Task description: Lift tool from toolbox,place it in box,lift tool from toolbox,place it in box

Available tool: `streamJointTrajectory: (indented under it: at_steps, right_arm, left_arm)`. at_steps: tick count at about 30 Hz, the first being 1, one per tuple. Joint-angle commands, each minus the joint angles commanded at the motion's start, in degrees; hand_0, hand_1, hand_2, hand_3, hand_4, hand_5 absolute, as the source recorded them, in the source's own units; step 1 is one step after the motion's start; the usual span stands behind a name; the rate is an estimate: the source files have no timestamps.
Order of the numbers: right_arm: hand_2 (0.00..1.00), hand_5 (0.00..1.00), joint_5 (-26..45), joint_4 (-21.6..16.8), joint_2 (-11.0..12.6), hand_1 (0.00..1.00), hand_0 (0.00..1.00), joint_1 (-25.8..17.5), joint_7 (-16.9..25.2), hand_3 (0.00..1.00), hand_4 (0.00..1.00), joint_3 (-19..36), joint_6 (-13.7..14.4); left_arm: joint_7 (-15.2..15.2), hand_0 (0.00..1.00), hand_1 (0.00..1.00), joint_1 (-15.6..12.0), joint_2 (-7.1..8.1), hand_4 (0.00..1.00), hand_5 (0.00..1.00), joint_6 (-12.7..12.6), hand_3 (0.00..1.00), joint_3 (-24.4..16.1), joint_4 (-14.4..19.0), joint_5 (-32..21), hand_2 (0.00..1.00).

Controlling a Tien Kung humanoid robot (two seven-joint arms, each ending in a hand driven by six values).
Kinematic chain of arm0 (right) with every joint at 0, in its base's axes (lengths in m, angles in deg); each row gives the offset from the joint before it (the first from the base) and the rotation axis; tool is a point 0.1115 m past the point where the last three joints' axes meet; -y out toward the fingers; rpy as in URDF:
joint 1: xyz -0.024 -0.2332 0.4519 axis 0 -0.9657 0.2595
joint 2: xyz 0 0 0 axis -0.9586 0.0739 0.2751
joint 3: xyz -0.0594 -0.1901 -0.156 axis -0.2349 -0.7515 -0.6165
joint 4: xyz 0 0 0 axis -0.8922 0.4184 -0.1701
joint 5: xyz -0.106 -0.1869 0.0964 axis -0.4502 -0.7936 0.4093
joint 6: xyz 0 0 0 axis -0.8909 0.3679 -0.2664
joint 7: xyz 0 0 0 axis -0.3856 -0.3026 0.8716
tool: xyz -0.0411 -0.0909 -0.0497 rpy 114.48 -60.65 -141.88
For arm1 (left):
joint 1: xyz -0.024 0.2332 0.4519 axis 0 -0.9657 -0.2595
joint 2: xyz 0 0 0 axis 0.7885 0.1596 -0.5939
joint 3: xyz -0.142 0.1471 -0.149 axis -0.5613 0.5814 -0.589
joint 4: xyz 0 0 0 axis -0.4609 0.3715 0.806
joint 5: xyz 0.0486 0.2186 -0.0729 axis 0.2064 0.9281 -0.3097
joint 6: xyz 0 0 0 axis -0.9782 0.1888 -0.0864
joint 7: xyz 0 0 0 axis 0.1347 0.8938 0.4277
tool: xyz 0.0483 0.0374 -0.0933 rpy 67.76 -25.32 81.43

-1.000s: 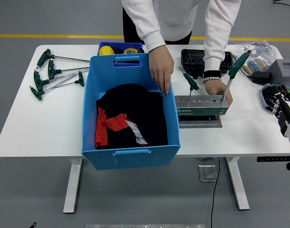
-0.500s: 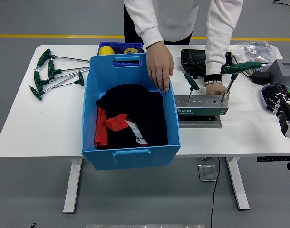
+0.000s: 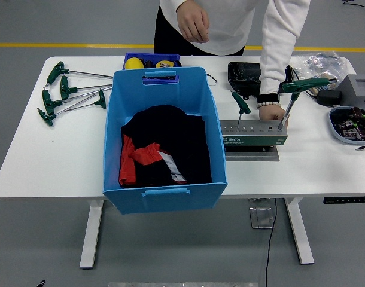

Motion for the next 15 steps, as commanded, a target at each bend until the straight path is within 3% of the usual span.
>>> streamJointTrajectory:
  at_steps: [4,5,6,11,12,15]
  right_arm:
    - [0.936,0.783,-7.68,-1.59,1.82,0.895,0.906,0.14,1.39,0.964,0.998,1.82,1.83]
    - [0.936,0.783,-9.92,-2.56,2.75,0.895,0.906,0.32,1.9,0.964,0.998,2.01,2.31]
    - [0.956,0.712,-12.15,-3.31,3.45,0.928,0.936,0.49,2.21,0.992,0.998,2.01,2.59]
    - [0.956,0.712,-23.91,-7.5,7.81,0.928,0.936,2.15,3.8,0.992,0.998,0.65,4.64]
    - [0.986,0.556,-26.43,-8.43,8.91,0.958,0.995,2.81,4.0,0.998,0.998,-0.24,5.24]
    - [0.986,0.556,-33.51,-10.18,11.78,0.958,0.995,4.79,4.4,0.998,0.998,-3.45,6.53]
  left_arm:
    - [-0.11,0.812,0.9,0.09,0.0,0.77,0.673,0.03,0.822,0.24,0.03,-0.36,0.921]
    - [-0.14,0.812,0.9,0.1,0.01,0.77,0.673,0.03,0.822,0.33,0.03,-0.48,0.921]
    - [-0.16,0.812,0.899,0.11,0.01,0.768,0.672,0.03,0.823,0.37,0.02,-0.55,0.919]
    - [-0.14,0.812,0.899,0.14,0.11,0.768,0.672,0.05,0.823,0.38,0.02,-0.55,0.919]
    - [-0.14,0.811,0.897,0.13,0.14,0.768,0.673,0.05,0.821,0.37,0.02,-0.53,0.918]
    - [-0.14,0.811,0.897,0.13,0.21,0.768,0.673,0.03,0.821,0.43,0.04,-0.56,0.918]
